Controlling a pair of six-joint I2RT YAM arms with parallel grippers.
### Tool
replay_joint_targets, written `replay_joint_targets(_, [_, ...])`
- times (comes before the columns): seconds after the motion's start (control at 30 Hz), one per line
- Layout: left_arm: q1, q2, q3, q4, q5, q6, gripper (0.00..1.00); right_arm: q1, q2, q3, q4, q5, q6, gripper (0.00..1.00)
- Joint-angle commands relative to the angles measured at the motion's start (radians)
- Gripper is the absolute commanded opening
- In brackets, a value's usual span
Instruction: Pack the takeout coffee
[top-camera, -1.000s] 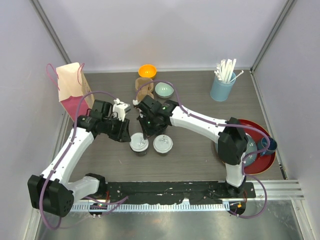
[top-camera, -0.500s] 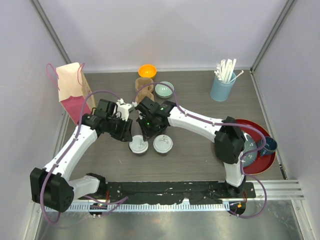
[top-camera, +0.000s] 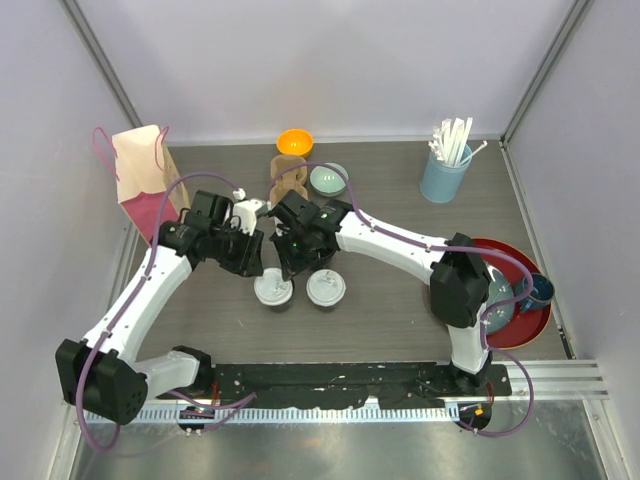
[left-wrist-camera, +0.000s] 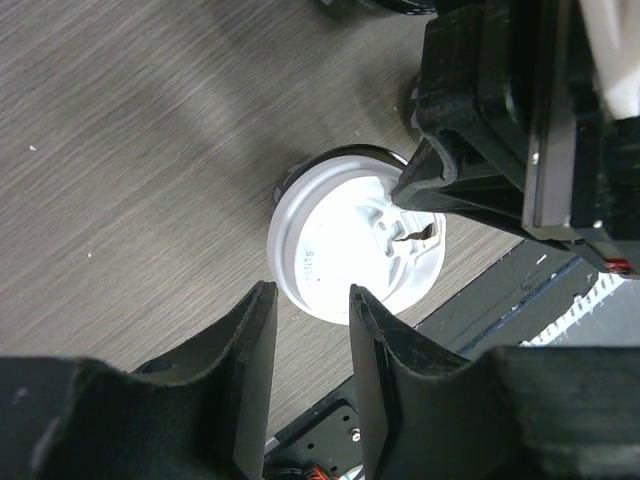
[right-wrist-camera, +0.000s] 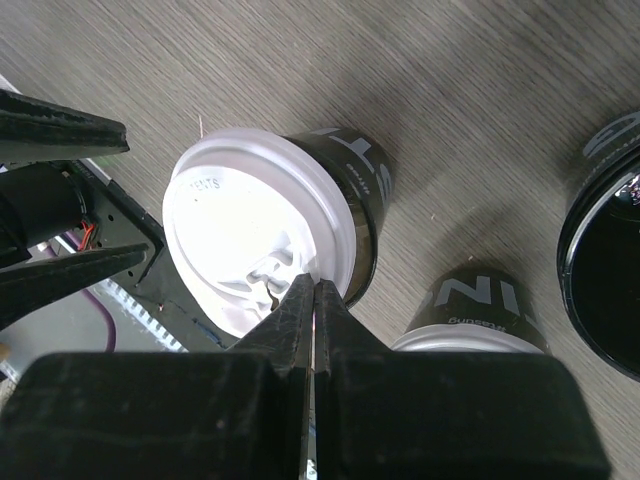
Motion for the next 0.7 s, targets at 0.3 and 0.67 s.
replay_joint_targets(0.3, [-0.003, 0.008, -0.036, -0.007, -0.007, -0.001, 0.38, 0.0, -0.029, 0.017, 0.016, 0.022, -0.022, 0.01])
replay_joint_targets(0.67, [-0.02, 0.043, -0.057, 0.041, -0.004, -0.013, 0.38, 0.0, -0.014, 0.031, -0.007, 0.039, -0.026, 0.01])
